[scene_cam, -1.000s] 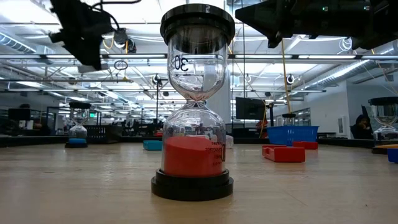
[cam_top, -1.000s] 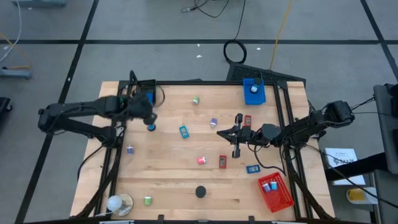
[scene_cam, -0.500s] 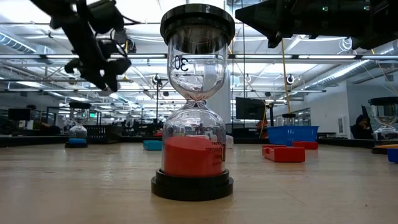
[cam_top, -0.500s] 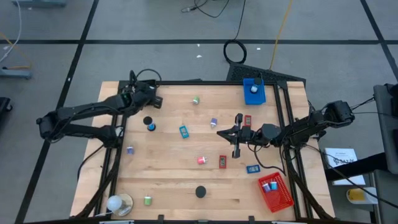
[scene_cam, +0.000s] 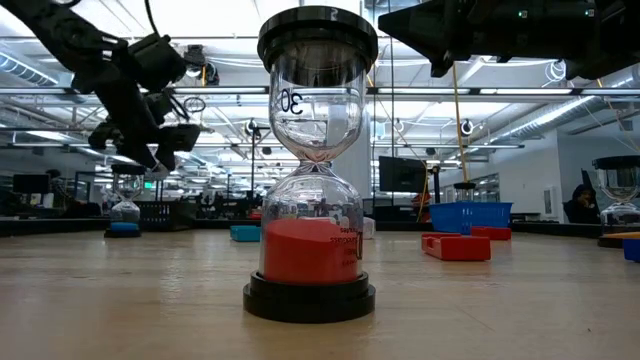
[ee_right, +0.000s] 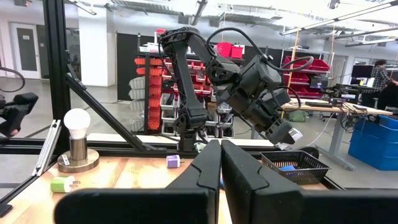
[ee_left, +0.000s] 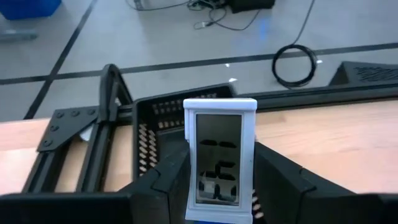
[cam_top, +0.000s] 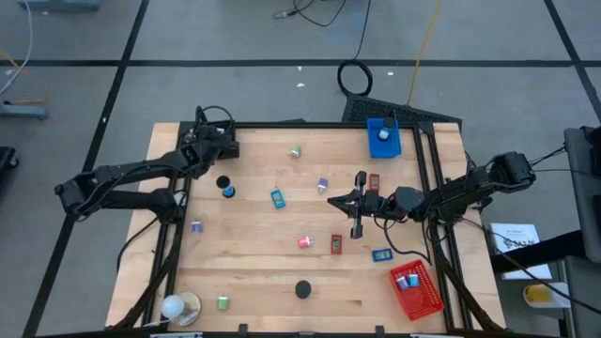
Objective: Pick & Place Office items
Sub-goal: Put the white digital timer into the black basket
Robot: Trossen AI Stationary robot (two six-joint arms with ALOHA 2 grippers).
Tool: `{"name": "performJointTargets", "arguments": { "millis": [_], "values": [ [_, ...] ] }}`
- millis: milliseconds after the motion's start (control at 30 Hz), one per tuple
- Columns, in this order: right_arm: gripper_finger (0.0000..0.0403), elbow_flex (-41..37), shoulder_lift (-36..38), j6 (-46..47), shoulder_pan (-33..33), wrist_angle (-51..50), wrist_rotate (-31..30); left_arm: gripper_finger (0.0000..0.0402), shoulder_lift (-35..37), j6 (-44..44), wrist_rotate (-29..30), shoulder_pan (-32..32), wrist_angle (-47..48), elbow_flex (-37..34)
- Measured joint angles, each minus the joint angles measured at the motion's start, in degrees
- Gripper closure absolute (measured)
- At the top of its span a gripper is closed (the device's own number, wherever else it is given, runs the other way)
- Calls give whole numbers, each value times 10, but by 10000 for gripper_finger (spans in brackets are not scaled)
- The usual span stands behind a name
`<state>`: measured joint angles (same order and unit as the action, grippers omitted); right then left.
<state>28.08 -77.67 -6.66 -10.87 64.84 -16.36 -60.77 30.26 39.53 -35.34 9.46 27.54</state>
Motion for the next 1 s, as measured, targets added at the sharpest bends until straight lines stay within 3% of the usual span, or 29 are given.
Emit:
{"name": "performJointTargets", "arguments": {
  "millis": [267, 567, 733, 1000],
  "values": [
    [395, 0, 0, 0, 0, 0, 0, 250, 0, 3, 10, -27, -16, -19],
    [394, 0, 0, 0, 0, 0, 0, 250, 0, 0, 11, -27, -115, -73],
    [394, 0, 0, 0, 0, 0, 0, 250, -2, -8, 23, -34, -123, -79],
    [395, 0, 0, 0, 0, 0, 0, 250, -65, -11, 21, -40, -145, -79]
  ]
}}
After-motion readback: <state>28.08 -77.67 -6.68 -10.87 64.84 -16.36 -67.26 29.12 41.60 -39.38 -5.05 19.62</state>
